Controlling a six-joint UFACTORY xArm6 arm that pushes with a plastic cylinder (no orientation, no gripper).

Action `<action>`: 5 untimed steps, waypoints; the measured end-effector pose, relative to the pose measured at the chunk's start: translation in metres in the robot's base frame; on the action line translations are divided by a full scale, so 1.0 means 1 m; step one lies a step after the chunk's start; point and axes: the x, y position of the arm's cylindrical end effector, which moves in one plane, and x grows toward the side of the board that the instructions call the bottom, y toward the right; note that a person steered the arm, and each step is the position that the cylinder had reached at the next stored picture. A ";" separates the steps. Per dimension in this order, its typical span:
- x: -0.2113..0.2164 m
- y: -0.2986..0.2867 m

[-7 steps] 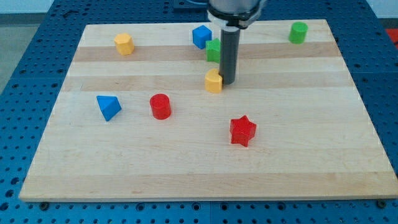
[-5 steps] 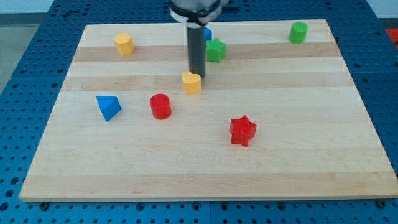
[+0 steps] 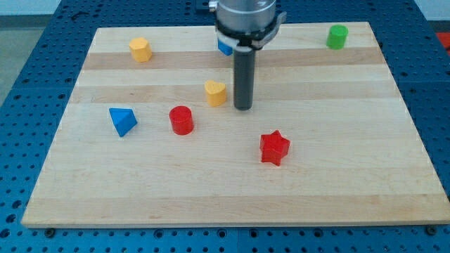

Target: Push yellow heart up a bit

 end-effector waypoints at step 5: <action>-0.066 -0.083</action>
